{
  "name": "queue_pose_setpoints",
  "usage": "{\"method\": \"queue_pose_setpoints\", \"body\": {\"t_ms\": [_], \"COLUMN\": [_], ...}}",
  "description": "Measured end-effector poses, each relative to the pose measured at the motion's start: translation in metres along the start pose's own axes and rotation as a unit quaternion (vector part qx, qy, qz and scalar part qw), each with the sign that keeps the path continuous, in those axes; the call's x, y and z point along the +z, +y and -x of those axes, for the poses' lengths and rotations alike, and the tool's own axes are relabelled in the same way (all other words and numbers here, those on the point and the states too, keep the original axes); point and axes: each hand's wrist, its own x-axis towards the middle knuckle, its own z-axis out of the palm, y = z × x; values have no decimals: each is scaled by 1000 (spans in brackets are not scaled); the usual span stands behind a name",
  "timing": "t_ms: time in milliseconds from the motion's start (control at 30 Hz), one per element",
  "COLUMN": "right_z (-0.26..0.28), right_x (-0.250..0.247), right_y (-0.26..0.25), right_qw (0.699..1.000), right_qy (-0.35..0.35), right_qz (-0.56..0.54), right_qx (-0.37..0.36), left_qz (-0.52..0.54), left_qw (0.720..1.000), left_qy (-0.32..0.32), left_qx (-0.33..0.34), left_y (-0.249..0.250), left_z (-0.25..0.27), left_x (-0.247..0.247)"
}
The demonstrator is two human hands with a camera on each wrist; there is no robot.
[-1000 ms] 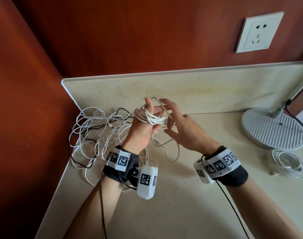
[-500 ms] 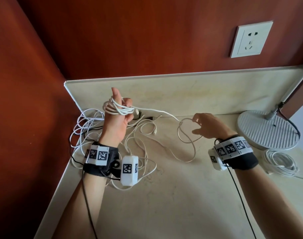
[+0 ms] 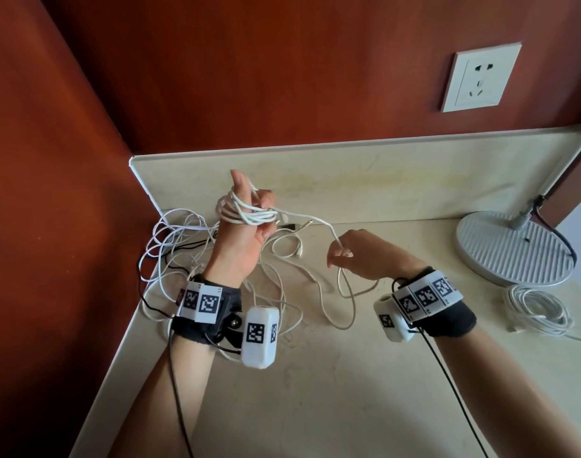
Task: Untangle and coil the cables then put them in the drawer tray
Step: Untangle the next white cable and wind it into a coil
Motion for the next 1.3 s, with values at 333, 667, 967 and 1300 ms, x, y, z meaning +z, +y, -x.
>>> {"method": "queue_pose_setpoints", "body": {"t_ms": [333, 667, 967, 1300], "right_z": [5, 12, 0, 10], "right_x": [-26, -39, -25, -6], "right_y": [43, 40, 40, -92], "right_qw": [994, 996, 969, 920], "right_qy": [23, -43, -31, 170], "right_qz": [14, -23, 110, -300], "right_qx": [102, 72, 218, -188], "left_qz": [27, 50, -12, -39], "left_qw": [983, 953, 956, 996], "left_qy": [160, 282, 280, 28], "left_qx": [81, 95, 86, -77], "left_y": [50, 64, 55, -1], "left_z": [-21, -27, -13, 6], "left_x": [-44, -102, -87, 15]}}
